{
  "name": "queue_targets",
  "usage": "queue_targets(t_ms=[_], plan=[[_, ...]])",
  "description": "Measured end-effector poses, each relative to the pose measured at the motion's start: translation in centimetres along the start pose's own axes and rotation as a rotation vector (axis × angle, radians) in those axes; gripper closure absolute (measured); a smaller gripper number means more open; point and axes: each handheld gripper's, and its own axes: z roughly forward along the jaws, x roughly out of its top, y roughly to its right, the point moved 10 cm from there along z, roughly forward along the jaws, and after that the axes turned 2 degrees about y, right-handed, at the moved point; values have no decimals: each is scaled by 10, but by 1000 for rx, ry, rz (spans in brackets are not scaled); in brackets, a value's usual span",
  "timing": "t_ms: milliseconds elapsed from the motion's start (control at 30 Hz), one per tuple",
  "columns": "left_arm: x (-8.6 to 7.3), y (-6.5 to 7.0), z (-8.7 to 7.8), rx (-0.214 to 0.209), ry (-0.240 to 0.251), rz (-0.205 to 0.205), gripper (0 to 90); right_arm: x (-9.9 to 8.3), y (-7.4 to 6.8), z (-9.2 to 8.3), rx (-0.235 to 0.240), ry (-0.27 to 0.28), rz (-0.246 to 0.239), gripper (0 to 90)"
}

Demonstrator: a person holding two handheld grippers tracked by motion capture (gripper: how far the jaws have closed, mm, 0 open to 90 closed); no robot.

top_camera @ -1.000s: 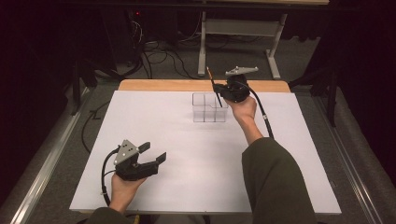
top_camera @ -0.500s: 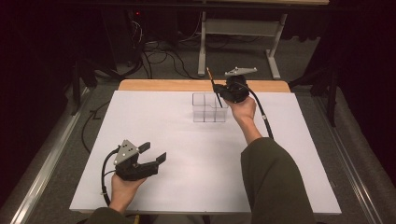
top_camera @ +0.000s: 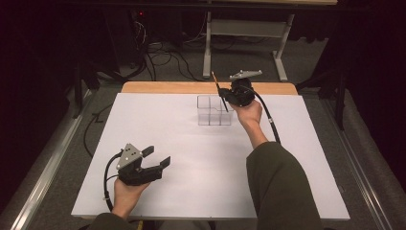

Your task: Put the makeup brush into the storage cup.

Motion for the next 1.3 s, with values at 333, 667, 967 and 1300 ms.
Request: queue_targets(t_ms=[333,667,967,1300], plan=[[0,0,0,0,1,-2,264,-5,2,0,-6,-23,-4,844],[-1,0,1,-1,-6,3,264,-14,3,0,-6,-50,-3,844],[0,0,1,0,-3,-2,264,-18,4,-1,-8,-65,-10,843],[0,0,1,1,-3,-2,264,-19,4,-2,-10,-77,-6,801]])
